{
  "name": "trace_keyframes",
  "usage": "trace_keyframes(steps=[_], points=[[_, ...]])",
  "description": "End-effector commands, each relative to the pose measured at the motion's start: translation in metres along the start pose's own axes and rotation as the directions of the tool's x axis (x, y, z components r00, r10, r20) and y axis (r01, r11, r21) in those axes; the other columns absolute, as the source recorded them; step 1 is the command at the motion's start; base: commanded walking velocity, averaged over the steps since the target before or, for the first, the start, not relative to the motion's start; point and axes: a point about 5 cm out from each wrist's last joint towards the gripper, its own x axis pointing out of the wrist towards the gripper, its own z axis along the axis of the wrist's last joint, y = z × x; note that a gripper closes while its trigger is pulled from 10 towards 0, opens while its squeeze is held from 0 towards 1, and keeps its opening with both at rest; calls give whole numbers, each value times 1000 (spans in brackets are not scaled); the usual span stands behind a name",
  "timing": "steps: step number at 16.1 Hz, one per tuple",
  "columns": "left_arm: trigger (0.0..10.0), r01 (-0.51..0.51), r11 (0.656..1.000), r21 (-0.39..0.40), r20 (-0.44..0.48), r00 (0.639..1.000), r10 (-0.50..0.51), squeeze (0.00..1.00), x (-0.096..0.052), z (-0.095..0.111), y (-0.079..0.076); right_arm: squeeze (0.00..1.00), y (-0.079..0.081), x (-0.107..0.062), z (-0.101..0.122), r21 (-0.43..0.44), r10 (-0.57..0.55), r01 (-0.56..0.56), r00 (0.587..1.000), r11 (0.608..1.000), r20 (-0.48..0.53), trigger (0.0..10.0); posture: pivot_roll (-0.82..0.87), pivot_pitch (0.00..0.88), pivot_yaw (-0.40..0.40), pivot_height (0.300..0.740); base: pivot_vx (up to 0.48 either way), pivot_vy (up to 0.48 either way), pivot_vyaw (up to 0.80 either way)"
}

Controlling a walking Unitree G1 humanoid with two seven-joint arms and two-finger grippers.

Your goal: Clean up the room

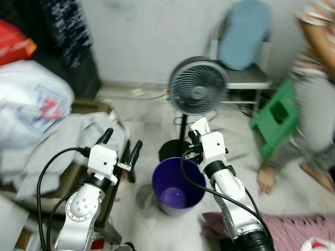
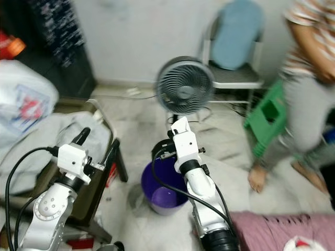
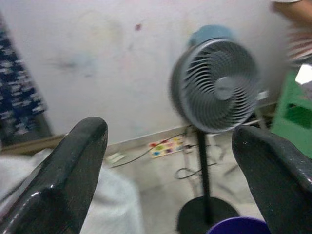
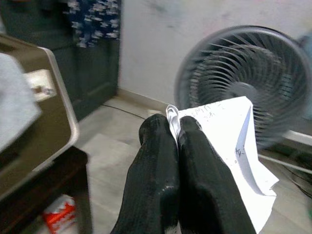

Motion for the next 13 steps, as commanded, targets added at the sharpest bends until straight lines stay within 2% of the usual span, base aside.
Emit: trace_keyframes(steps=[1,5,8,11,13], points=[[10000,11,1000,-2,14,1000,-11,0,1,3,-3,0,1,0,-2,-1,3,-3,1000,1000,-13,10000,-22,62,-27,740,0,0,675],[10000,15,1000,-11,2,1000,-15,0,2,3,-7,0,1,0,-4,5,-3,4,1000,1000,-23,10000,-17,65,-28,740,0,0,0],[10000,50,997,-62,20,999,-49,0,2,4,-11,0,0,0,-5,17,-11,11,999,1000,-32,10000,-21,67,-26,740,0,0,0],[10000,52,995,-80,32,998,-50,0,3,6,-10,0,-1,0,-5,25,-16,17,999,1000,-36,10000,-21,67,-26,740,334,0,-598],[10000,57,995,-81,36,998,-55,0,4,6,-10,0,-1,0,-6,23,-16,17,999,1000,-38,10000,-22,67,-26,740,401,0,0]])
